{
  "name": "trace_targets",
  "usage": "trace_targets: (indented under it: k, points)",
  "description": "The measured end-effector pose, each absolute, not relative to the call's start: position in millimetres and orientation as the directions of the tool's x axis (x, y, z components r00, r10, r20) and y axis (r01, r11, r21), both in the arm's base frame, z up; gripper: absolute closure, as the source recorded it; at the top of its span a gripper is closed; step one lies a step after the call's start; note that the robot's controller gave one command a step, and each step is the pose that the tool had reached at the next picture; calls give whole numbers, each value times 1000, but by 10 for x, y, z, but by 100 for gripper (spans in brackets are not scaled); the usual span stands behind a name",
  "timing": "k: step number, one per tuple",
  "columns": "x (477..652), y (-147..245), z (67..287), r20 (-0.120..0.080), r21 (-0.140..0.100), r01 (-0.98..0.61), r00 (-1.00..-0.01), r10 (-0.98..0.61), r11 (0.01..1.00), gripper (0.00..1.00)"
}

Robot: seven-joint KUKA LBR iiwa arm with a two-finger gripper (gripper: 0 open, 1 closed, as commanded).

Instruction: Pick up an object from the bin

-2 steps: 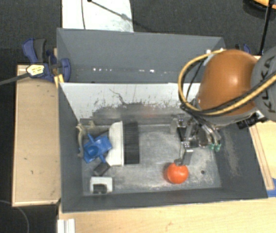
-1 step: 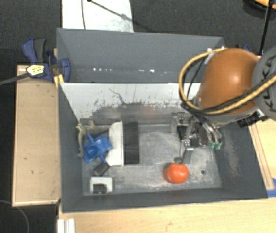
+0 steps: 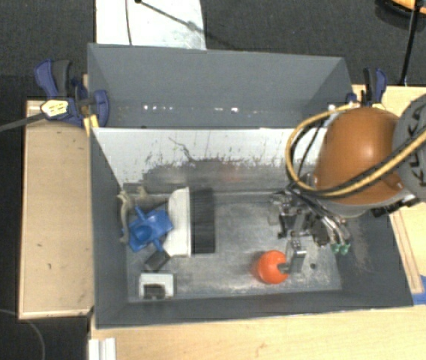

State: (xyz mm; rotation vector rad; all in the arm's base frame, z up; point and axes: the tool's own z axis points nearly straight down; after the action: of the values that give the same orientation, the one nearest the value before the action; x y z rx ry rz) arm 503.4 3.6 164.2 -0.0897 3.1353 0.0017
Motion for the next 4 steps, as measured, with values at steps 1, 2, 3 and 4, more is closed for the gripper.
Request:
trace_targets:
  k: [1,2,3,4]
  points:
    - [5092,-127,1156,-6,-1,-126,-992,-126,992,0]
    - [5081,-336,848,-2,1,-262,-965,-262,965,0]
    - [5230,-315,713,-10,-3,-405,-914,-405,914,100]
    - [5230,-315,713,-10,-3,-403,-915,-403,915,0]
